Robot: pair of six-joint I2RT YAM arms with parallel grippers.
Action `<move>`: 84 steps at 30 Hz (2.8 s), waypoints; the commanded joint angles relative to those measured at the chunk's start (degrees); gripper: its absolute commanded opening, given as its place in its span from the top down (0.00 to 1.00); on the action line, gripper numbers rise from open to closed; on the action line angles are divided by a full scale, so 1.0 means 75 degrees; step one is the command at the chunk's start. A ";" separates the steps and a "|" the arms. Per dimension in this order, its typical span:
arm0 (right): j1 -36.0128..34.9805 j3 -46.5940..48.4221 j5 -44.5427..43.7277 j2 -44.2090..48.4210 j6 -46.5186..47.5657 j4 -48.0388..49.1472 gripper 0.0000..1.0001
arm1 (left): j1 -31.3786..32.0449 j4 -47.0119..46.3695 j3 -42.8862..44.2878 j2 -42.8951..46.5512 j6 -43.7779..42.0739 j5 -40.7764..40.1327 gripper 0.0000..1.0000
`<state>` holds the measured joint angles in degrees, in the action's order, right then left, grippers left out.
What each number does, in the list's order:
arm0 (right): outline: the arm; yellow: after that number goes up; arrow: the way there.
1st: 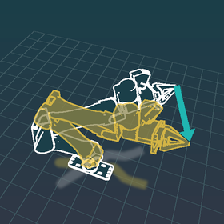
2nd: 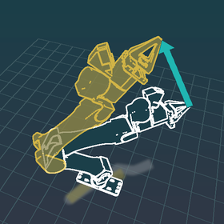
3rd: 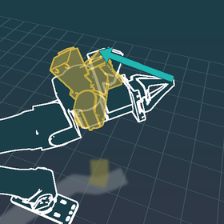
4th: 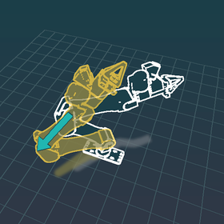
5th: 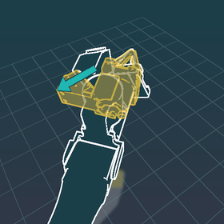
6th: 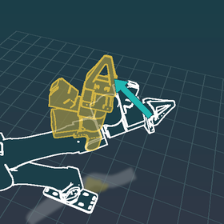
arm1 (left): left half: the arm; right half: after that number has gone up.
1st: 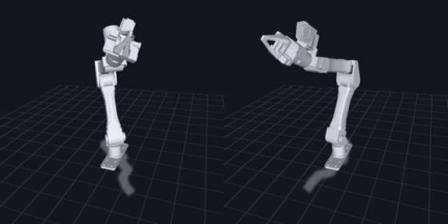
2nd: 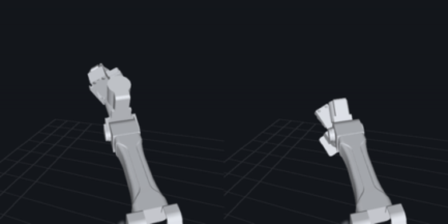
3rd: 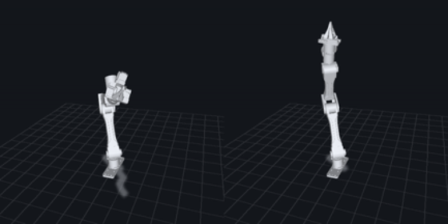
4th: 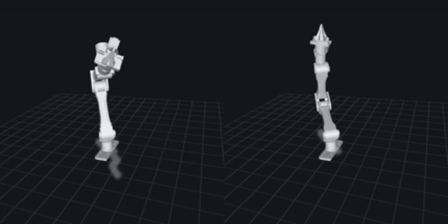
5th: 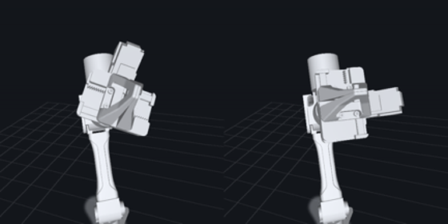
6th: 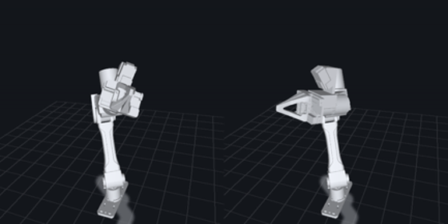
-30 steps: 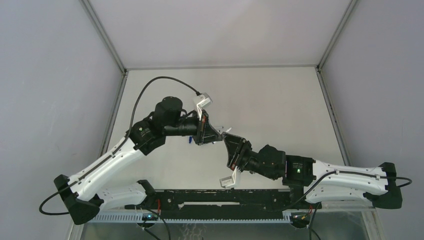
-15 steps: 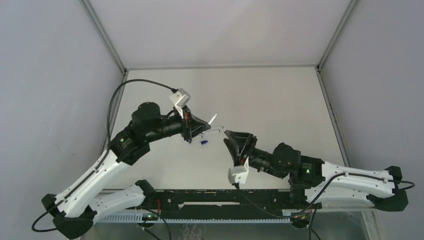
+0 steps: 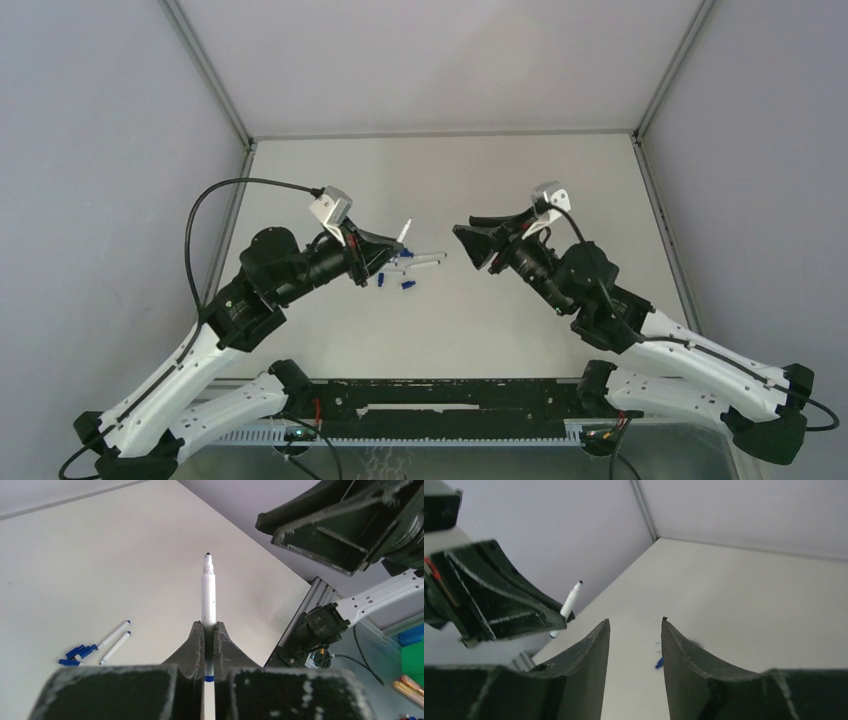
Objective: Insert the pens into the pen caps
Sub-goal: Pick up the pen from the center of the board, then insert the pen cap onto the pen.
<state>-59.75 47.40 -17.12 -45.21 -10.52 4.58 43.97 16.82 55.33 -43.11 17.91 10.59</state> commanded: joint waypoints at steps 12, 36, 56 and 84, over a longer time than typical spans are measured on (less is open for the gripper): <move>0.0548 0.0636 0.0371 -0.1466 -0.4938 -0.1157 0.44 | -0.0034 0.0307 -0.0176 0.0051 -0.0249 -0.2134 1.00; 0.1667 0.1356 0.6223 -0.5411 0.3076 0.0475 0.44 | -0.0186 0.1862 -0.1194 0.2356 0.0081 -0.7391 1.00; 0.1274 0.5195 0.6068 -0.8262 1.0100 -0.6193 0.46 | -0.0233 0.2164 -0.1237 0.2978 0.0351 -0.7956 1.00; 0.0996 0.6344 0.4959 -1.0192 0.9500 -0.5921 0.50 | -0.0474 0.2200 -0.1284 0.2821 0.0455 -0.7623 1.00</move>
<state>-51.79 91.88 20.18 -121.23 61.17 -41.30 41.04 34.06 46.61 -21.10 20.56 -47.33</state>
